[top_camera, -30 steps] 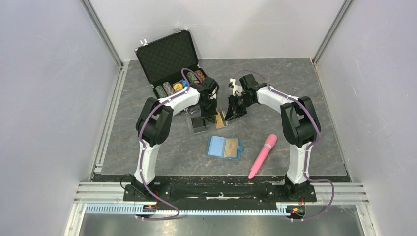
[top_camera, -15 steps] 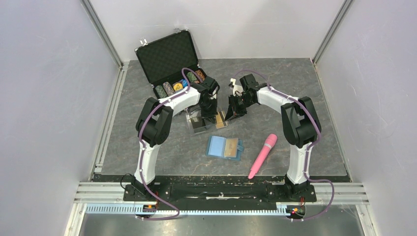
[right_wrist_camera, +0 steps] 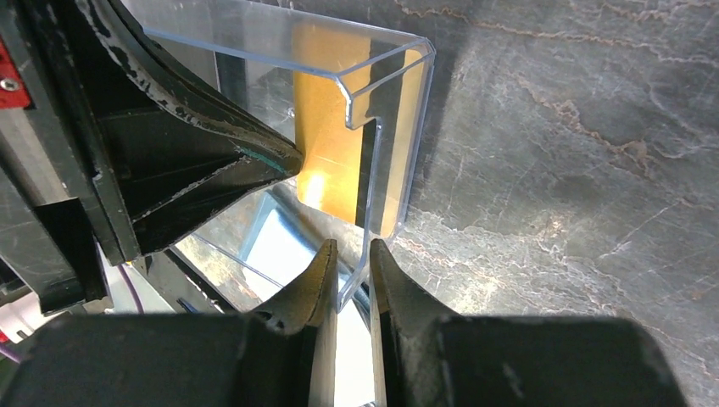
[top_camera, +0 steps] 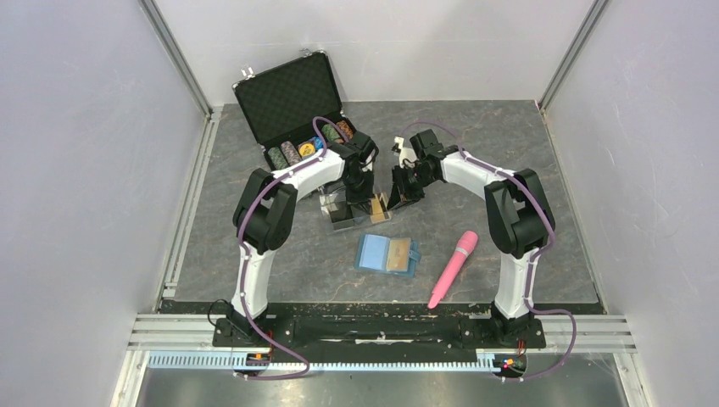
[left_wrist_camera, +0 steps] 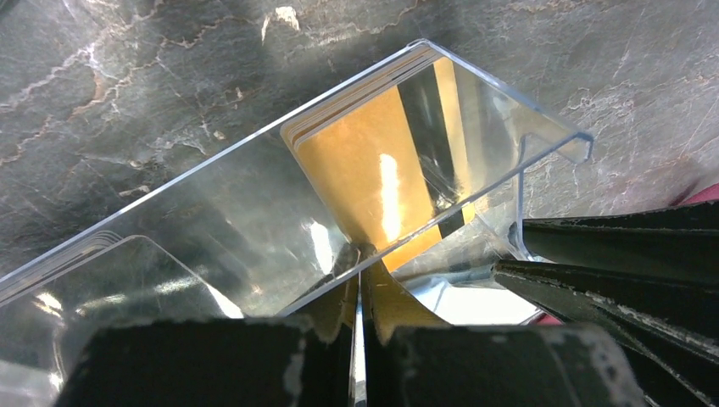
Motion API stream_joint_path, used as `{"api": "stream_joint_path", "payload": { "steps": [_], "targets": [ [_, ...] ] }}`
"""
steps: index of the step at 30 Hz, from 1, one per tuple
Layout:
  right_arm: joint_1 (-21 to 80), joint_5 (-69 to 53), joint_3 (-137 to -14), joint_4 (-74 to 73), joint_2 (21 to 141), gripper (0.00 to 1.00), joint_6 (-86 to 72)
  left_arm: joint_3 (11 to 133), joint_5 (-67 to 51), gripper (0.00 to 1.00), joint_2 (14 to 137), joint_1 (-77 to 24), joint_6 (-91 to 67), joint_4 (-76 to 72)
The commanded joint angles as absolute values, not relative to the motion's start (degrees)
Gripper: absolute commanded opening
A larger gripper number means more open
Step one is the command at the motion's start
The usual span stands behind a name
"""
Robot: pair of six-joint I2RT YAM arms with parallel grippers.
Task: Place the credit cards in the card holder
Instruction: Pick up the credit card from the storage box.
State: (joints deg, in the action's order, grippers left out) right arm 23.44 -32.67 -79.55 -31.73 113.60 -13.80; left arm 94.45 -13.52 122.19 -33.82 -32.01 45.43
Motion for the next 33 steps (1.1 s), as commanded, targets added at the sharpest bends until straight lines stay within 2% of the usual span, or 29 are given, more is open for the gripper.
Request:
{"api": "stream_joint_path", "payload": {
  "steps": [1, 10, 20, 33],
  "targets": [
    [26.82, -38.37, -78.40, -31.20, 110.83, 0.06, -14.76, 96.07, -14.95, 0.06, 118.59, -34.38, -32.59, 39.29],
    [26.98, -37.66, -77.72, -31.24, 110.04, 0.05, -14.93, 95.38, -15.84, 0.07, 117.11, -34.37, -31.99, 39.32],
    [27.33, -37.61, -77.78, -30.85, 109.53, 0.05, -15.20, 95.18, -17.08, 0.20, 120.64, -34.72, -29.91, 43.94],
    [27.45, -37.79, -77.26, -30.67, 109.15, 0.05, -15.29, 101.80, -13.64, 0.28, 125.90, -36.33, -25.59, 52.15]
  ]
}}
